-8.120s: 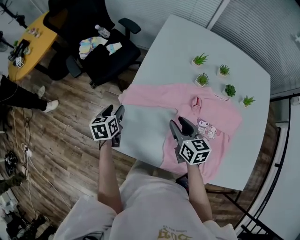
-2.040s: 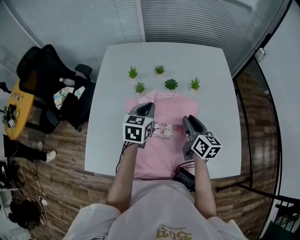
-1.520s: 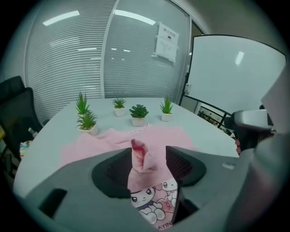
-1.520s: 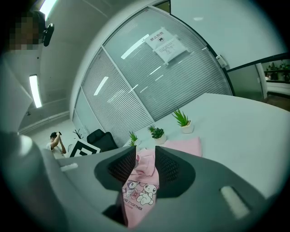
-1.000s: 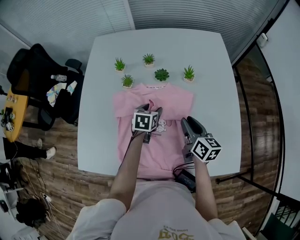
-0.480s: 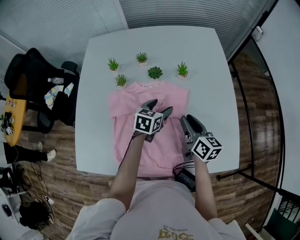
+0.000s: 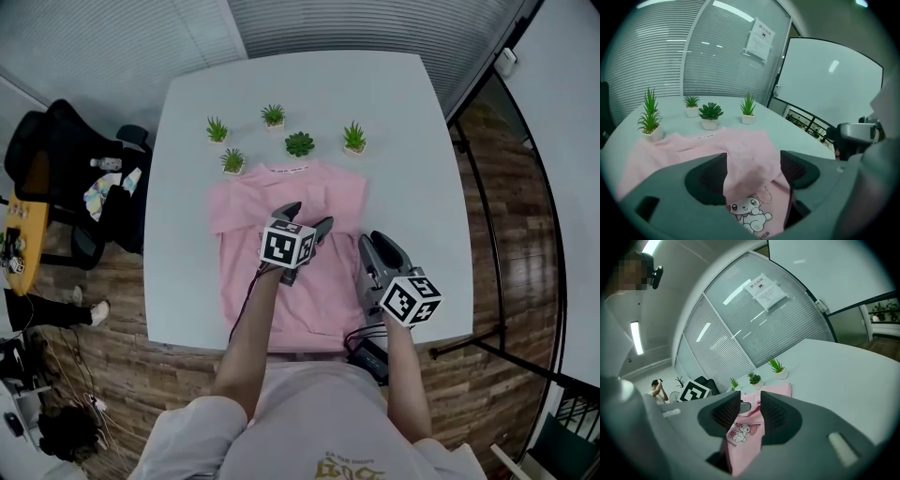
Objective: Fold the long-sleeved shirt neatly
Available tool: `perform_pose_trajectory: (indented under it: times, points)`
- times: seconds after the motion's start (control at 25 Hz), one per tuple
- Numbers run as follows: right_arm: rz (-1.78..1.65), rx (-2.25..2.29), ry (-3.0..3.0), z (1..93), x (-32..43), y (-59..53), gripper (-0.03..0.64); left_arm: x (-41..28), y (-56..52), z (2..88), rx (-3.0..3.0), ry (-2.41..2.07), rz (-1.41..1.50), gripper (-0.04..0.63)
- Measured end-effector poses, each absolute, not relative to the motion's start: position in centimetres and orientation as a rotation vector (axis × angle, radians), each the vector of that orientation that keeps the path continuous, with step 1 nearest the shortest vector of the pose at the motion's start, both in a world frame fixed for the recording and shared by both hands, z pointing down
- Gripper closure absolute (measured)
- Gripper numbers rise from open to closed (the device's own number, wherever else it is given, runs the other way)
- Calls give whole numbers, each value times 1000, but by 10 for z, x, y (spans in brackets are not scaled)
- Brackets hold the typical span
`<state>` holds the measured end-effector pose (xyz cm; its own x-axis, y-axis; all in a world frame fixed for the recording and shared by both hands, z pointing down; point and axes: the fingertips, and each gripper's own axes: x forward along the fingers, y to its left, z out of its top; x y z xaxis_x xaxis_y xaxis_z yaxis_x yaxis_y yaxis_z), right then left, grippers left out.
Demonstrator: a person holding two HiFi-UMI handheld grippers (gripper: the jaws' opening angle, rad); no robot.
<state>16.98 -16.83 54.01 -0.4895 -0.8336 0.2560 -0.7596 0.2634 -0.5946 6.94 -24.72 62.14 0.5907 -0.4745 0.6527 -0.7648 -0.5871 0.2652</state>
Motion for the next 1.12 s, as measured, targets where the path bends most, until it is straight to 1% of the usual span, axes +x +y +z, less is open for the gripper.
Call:
perform_pose_trajectory:
  times: [0.16, 0.4, 0.76, 1.0, 1.12]
  points:
    - [-994, -1534, 2465, 542, 166, -168, 485, 50, -236, 611, 2281, -1014, 700, 230]
    - [-961, -1527, 2493, 534, 154, -160, 479, 15, -217, 580, 2274, -1070, 596, 232]
    - [-896, -1574, 2485, 512, 135, -130, 472, -29, -180, 555, 2278, -1076, 499, 232]
    - [-861, -1618, 2491, 502, 126, -93, 471, -49, -138, 545, 2322, -1080, 542, 232]
    - [-863, -1635, 2479, 502, 124, -77, 471, -61, -123, 538, 2339, -1095, 512, 232]
